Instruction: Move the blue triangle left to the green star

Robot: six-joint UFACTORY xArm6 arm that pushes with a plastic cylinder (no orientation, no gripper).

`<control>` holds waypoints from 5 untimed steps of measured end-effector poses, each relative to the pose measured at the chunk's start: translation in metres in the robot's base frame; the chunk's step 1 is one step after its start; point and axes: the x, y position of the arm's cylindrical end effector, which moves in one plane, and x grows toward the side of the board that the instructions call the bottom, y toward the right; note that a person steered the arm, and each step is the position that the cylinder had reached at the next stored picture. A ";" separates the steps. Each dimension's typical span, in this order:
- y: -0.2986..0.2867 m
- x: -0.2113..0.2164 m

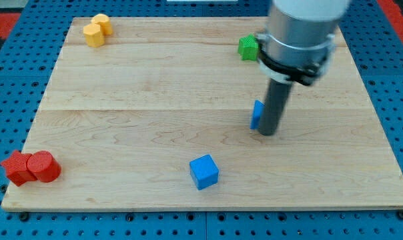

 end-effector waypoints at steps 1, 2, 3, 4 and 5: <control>-0.022 -0.039; 0.001 -0.049; 0.006 -0.074; -0.011 -0.106; -0.026 -0.122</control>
